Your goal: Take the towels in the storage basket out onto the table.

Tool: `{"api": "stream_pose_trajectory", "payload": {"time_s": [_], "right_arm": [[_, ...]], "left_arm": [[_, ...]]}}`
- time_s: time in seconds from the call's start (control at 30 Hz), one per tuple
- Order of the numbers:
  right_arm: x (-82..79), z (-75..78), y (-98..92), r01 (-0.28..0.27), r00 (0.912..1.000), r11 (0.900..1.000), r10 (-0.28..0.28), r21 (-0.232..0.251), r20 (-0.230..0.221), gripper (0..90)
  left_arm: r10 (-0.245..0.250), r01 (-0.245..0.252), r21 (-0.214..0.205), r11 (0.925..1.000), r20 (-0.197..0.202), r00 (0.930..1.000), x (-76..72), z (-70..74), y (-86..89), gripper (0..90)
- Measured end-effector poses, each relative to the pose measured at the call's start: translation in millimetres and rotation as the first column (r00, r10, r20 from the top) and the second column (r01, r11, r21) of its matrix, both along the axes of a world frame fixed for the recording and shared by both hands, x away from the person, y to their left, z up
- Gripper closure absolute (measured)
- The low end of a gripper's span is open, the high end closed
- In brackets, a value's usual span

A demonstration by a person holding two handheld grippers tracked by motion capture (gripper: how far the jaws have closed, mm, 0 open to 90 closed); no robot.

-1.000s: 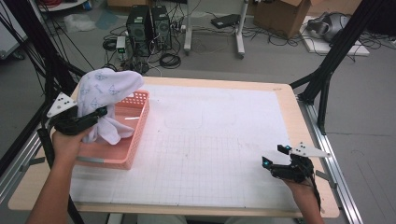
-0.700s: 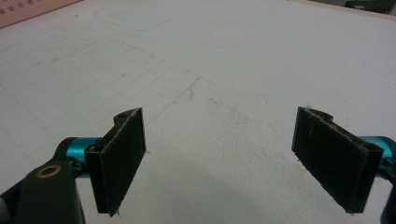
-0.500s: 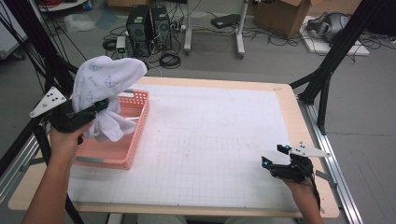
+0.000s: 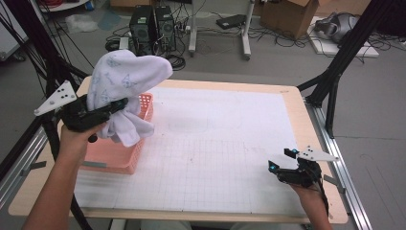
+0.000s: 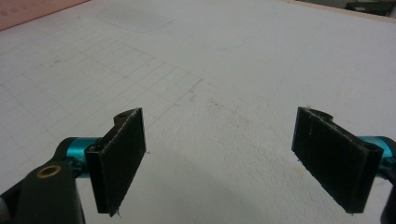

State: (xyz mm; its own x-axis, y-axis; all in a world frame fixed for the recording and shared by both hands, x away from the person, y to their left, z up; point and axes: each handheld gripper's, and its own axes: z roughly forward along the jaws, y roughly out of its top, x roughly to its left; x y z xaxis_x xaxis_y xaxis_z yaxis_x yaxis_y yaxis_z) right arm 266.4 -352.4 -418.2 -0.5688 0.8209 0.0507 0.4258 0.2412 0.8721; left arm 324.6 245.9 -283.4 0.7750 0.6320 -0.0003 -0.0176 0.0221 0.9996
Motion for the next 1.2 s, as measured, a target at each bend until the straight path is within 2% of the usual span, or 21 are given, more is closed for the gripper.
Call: {"api": "stream_pose_trajectory", "payload": {"time_s": [0.1,0.27,0.43,0.57,0.67,0.73,0.8,0.87,1.0,1.1,1.17,1.2], "right_arm": [[-0.4,0.5,-0.1,0.001,1.0,1.0,-0.001,0.005,-0.001,16.4],[-0.4,0.8,-0.4,-0.003,1.0,1.0,0.003,0.005,0.001,16.4],[0.0,1.0,-0.2,-0.005,1.0,1.0,0.005,0.003,-0.001,16.4],[0.6,0.9,-0.6,-0.004,1.0,1.0,0.004,0.006,0.0,16.4],[0.5,1.1,-1.1,-0.008,1.0,0.9999,0.008,0.012,0.004,16.4],[0.1,1.1,-1.6,-0.008,1.0,0.9999,0.008,0.012,-0.001,16.4],[0.4,0.4,-2.7,-0.006,1.0,0.9999,0.006,0.012,-0.003,16.4],[0.7,-0.5,-3.5,-0.004,1.0,0.9999,0.004,0.011,-0.006,16.4],[0.9,-0.7,-3.6,-0.006,1.0,0.9999,0.007,0.008,-0.007,16.4],[1.5,-1.4,-2.6,-0.009,0.9999,0.9999,0.009,0.009,-0.011,16.4],[2.4,-2.0,-2.0,-0.013,0.9999,0.9999,0.013,0.005,-0.011,16.4],[2.8,-2.3,-1.6,-0.013,0.9999,0.9999,0.013,0.002,-0.011,16.4]], "left_arm": [[-0.039,0.039,-0.013,0.9992,0.013,0.9992,0.6,4.9,-12.6,62.9],[-0.092,0.092,-0.014,0.9956,0.002,0.9957,4.3,5.3,-37.3,62.9],[-0.147,0.147,0.004,0.9892,-0.017,0.9891,8.5,-3.5,-68.5,62.8],[-0.174,0.175,0.022,0.9843,-0.034,0.9841,12.8,-16.5,-97.7,62.8],[-0.178,0.18,0.034,0.9831,-0.054,0.9826,16.5,-29.2,-119.0,62.7],[-0.179,0.183,0.044,0.9822,-0.082,0.9805,19.2,-41.2,-135.2,62.6],[-0.175,0.183,0.071,0.9805,-0.107,0.9788,22.0,-51.5,-149.1,62.5],[-0.163,0.175,0.1,0.9794,-0.126,0.9787,25.2,-61.9,-161.2,62.5],[-0.14,0.164,0.121,0.979,-0.183,0.9731,33.5,-81.3,-180.3,62.5],[-0.126,0.154,0.122,0.9805,-0.213,0.9688,39.8,-92.2,-193.4,62.3],[-0.124,0.151,0.103,0.9831,-0.231,0.965,43.4,-98.8,-201.4,62.1],[-0.117,0.147,0.112,0.9828,-0.237,0.9645,45.4,-102.1,-204.7,62.0]]}}
